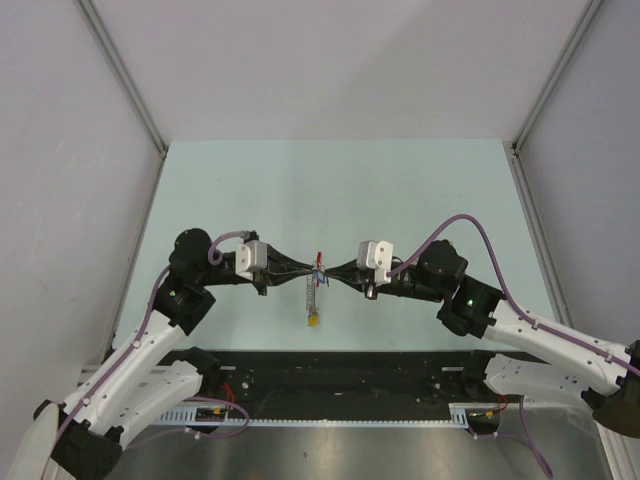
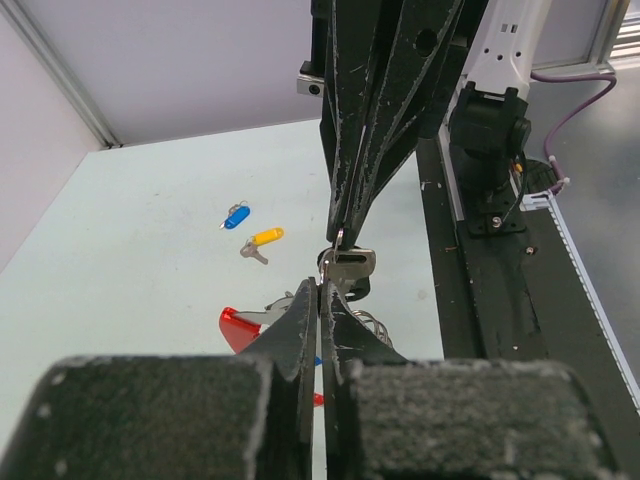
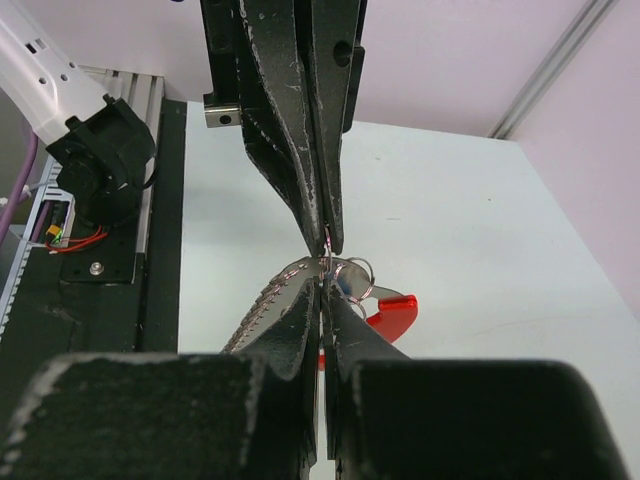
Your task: Put the keys on the keyring
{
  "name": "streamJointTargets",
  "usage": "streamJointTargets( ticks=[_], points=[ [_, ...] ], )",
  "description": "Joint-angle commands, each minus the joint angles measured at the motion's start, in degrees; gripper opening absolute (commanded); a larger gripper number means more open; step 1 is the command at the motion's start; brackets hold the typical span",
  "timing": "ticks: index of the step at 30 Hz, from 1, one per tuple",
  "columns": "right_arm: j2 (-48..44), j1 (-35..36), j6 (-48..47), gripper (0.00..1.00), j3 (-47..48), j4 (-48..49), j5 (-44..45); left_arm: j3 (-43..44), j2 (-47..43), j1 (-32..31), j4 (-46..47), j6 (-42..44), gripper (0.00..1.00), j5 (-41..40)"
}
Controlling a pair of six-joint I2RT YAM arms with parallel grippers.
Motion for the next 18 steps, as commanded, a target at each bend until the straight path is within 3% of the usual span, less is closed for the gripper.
streamJointTargets(
  ticks=[1, 18],
  points=[
    [-0.1, -0.2, -0.1, 0.0, 2.5, 1.3, 1.7, 0.2, -0.7, -0.3, 3.6, -1.1, 0.0, 1.2],
    [0.8, -0.2, 0.1, 0.0, 2.3, 2.1, 1.3, 0.1, -0.4, -0.2, 4.6, -2.1, 0.0, 2.3]
  ],
)
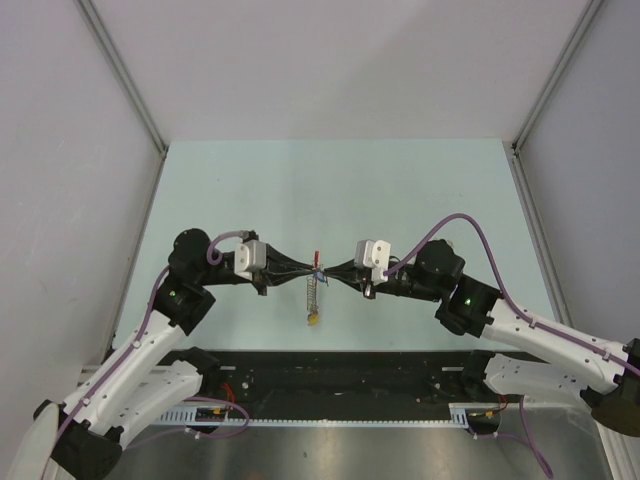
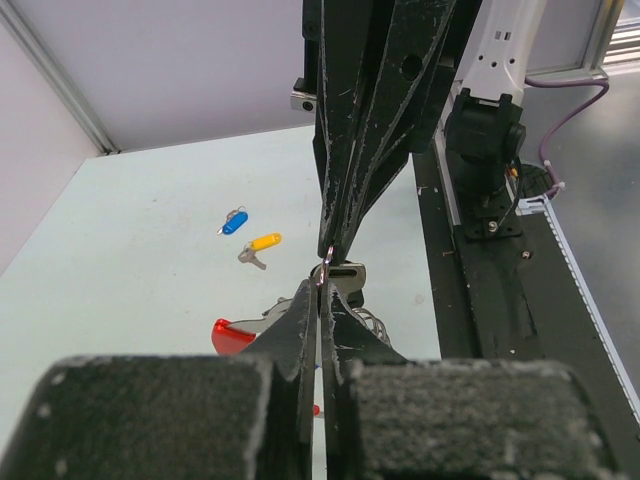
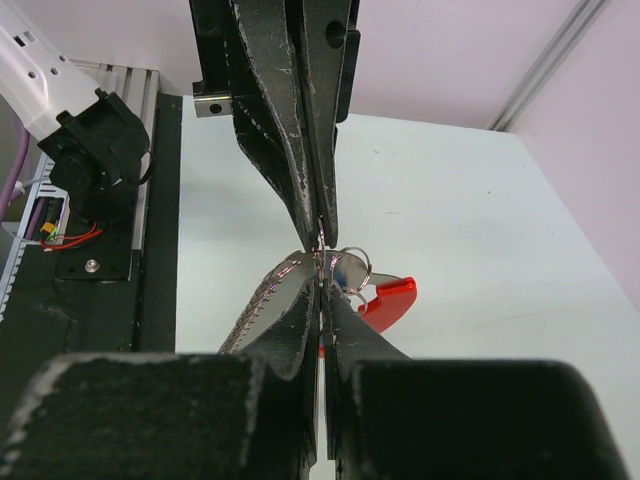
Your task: Put the keys on the keyring
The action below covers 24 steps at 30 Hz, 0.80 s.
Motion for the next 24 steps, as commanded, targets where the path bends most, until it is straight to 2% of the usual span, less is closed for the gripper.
streamJointTargets(
  ticks=[1, 24],
  points=[
    [-0.1, -0.2, 0.1, 0.0, 2.3, 2.1, 0.5, 0.2, -0.4, -0.2, 3.7, -1.2, 0.01, 1.7],
    [-0.9, 0.2, 0.2, 0.0, 2.1, 2.7, -0.6, 0.3, 0.1, -0.3, 3.7, -1.6, 0.0, 1.6]
  ],
)
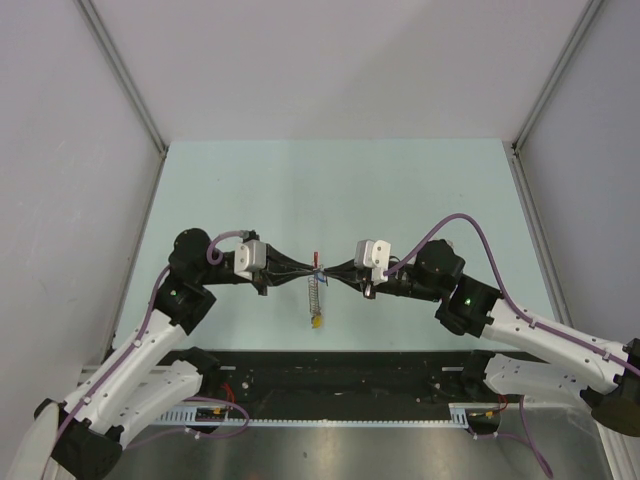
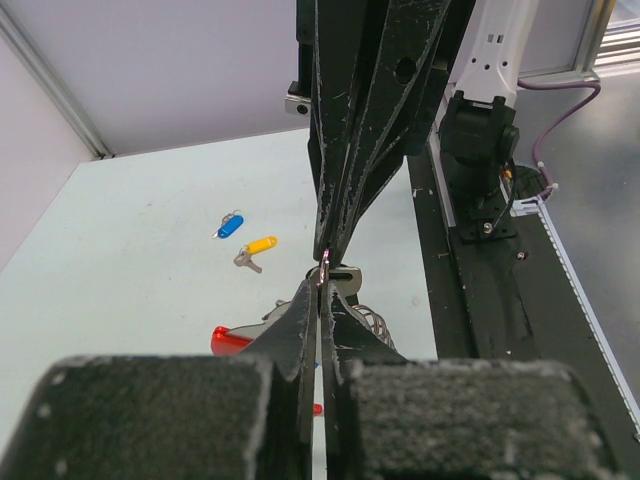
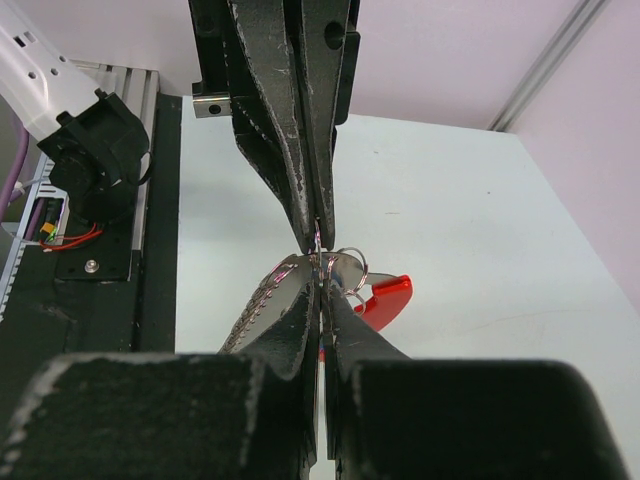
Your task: Put the keys on the keyring
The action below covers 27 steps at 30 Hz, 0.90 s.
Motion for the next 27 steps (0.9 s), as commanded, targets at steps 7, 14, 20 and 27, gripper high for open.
streamJointTargets(
  ticks=[7, 14, 20, 27],
  points=[
    [-1.5, 0.2, 0.0, 0.0, 2.0, 2.1, 0.3, 0.3, -0.7, -0.2, 2.7, -0.8, 0.0, -0.3],
    [-1.7, 0.3, 0.1, 0.0, 2.1, 2.0, 0.3, -0.1, -1.1, -0.2, 3.3, -1.0, 0.01, -1.4],
    [-1.7, 0.4, 0.1, 0.0, 2.1, 2.2, 0.1, -0.1, -1.0, -0.3, 3.5, -1.5, 0.0, -1.0],
    [-1.5, 0.5, 0.1, 0.0, 2.1, 2.2, 1.7, -0.1, -0.8, -0.2, 3.7, -1.5, 0.0, -0.2]
  ],
)
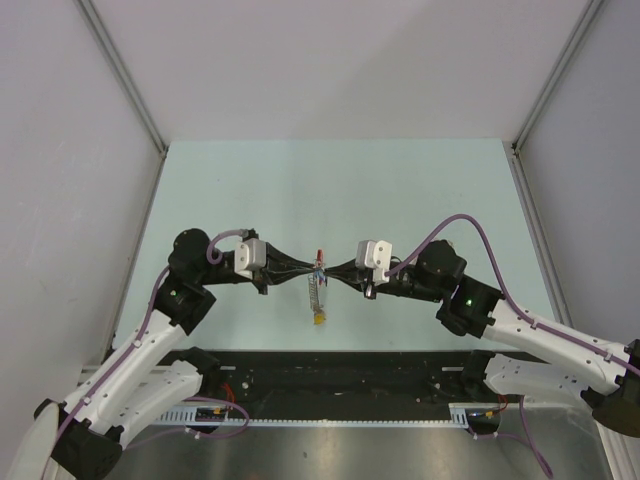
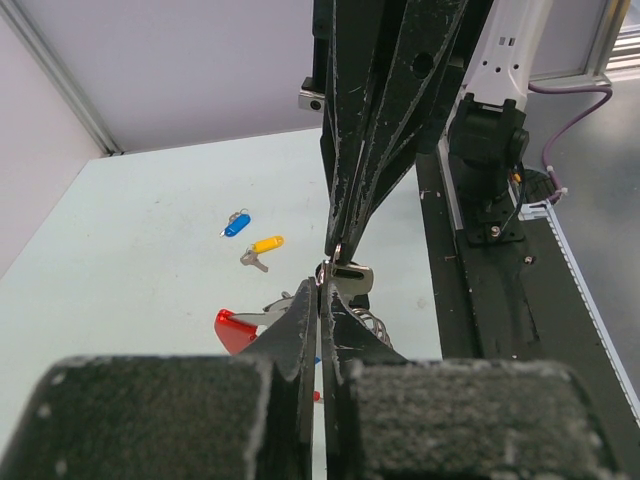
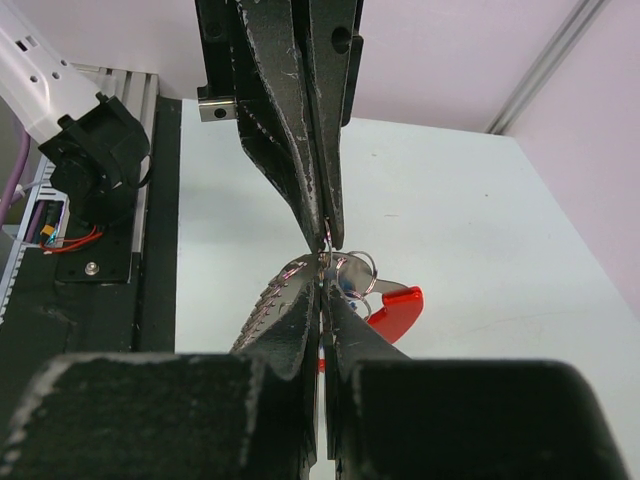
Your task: Put the keys on the keyring
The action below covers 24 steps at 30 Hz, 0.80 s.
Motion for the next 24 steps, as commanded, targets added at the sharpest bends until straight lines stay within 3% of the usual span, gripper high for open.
streamJointTargets(
  ticks=[1, 24],
  points=[
    [-1.1, 0.3, 0.0, 0.0, 2.1, 2.2, 1.7, 0.0, -0.8, -0.3, 3.3, -1.0, 0.0, 1.2],
    [-1.1, 0.5, 0.2, 0.0, 1.8, 3.0, 0.6, 0.2, -0.2, -0.3, 3.4, -1.2, 0.0, 2.0]
  ],
)
